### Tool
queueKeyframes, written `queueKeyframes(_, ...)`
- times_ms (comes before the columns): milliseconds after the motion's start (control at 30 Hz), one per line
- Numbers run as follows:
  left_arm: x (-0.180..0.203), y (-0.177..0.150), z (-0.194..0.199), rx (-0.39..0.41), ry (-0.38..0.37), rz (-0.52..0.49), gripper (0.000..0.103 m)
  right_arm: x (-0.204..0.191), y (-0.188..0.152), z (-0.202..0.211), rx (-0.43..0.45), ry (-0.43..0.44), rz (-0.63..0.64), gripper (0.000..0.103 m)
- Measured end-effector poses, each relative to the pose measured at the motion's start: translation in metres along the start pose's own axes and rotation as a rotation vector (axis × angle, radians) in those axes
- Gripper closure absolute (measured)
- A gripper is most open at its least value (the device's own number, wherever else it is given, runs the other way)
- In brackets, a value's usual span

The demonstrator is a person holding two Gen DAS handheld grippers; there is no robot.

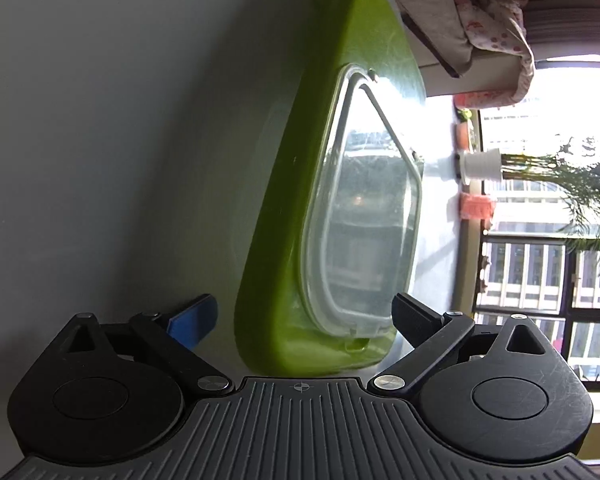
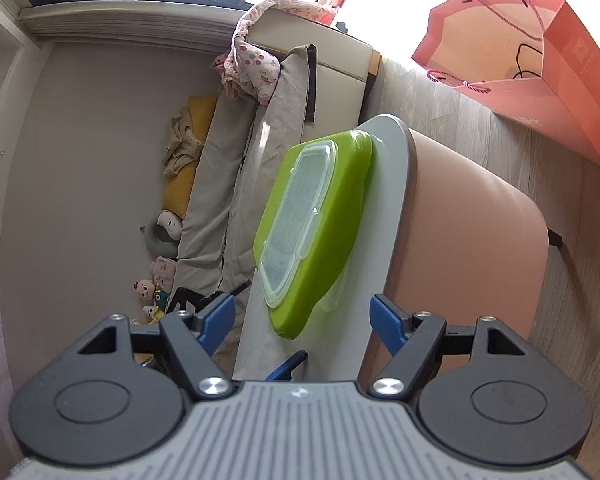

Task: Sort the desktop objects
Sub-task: 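Grip the lime-green lunchbox edges with both tools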

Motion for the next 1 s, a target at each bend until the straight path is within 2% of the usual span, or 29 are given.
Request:
queueKeyframes(67, 0.003, 0.002, -0.006, 0.022, -0.011, -0.003, 0.003, 0.001, -0.003, 0.000, -0.003, 0.011, -0.003, 0.026)
queueKeyframes(133, 0.005, 0.001, -0.008, 0.033, -0.020, -0.014, 0.008, 0.000, -0.007, 0.001, -0.005, 0.026, 0.005, 0.026)
queueKeyframes(167, 0.003, -0.001, -0.007, 0.041, 0.012, -0.034, 0.036, -0.001, -0.009, 0.002, -0.006, 0.037, 0.008, 0.026)
queueKeyframes(200, 0.003, -0.004, -0.006, 0.035, 0.028, -0.054, 0.049, -0.002, -0.012, 0.003, -0.011, 0.046, 0.009, 0.026)
queueKeyframes(267, 0.000, -0.007, -0.002, 0.034, 0.021, -0.043, 0.051, -0.003, -0.015, 0.002, -0.016, 0.048, 0.011, 0.026)
queueKeyframes(433, -0.009, -0.025, 0.011, 0.013, 0.037, -0.003, 0.051, 0.001, -0.023, -0.002, -0.005, 0.013, 0.003, 0.026)
queueKeyframes(533, -0.025, -0.058, 0.023, -0.048, 0.054, 0.062, 0.050, 0.011, -0.027, -0.001, 0.003, -0.024, -0.019, 0.026)
queueKeyframes(600, -0.035, -0.083, 0.029, -0.082, 0.088, 0.069, 0.047, 0.022, -0.032, 0.002, 0.004, -0.059, -0.034, 0.026)
queueKeyframes(667, -0.040, -0.109, 0.034, -0.119, 0.102, 0.035, 0.047, 0.033, -0.038, 0.006, 0.003, -0.087, -0.050, 0.026)
queueKeyframes(700, -0.041, -0.117, 0.035, -0.136, 0.115, 0.009, 0.045, 0.038, -0.042, 0.008, 0.005, -0.096, -0.061, 0.026)
queueKeyframes(733, -0.041, -0.126, 0.034, -0.166, 0.162, -0.038, 0.044, 0.042, -0.045, 0.010, 0.006, -0.105, -0.069, 0.026)
queueKeyframes(800, -0.046, -0.149, 0.034, -0.233, 0.244, -0.139, 0.030, 0.047, -0.051, 0.015, 0.015, -0.119, -0.079, 0.026)
queueKeyframes(867, -0.044, -0.165, 0.035, -0.281, 0.284, -0.241, 0.016, 0.048, -0.053, 0.018, 0.032, -0.112, -0.079, 0.026)
queueKeyframes(933, -0.039, -0.180, 0.038, -0.320, 0.326, -0.358, 0.015, 0.049, -0.053, 0.020, 0.048, -0.092, -0.089, 0.025)
queueKeyframes(1000, -0.026, -0.188, 0.046, -0.321, 0.332, -0.469, 0.012, 0.053, -0.051, 0.018, 0.071, -0.081, -0.115, 0.024)
Point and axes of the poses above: each gripper's, at about its wrist camera, not at the fingertips, and z roughly against the way its jaws point, x to its right, y to its top, the point moved 5 cm from there along -z, roughly the way its jaws point
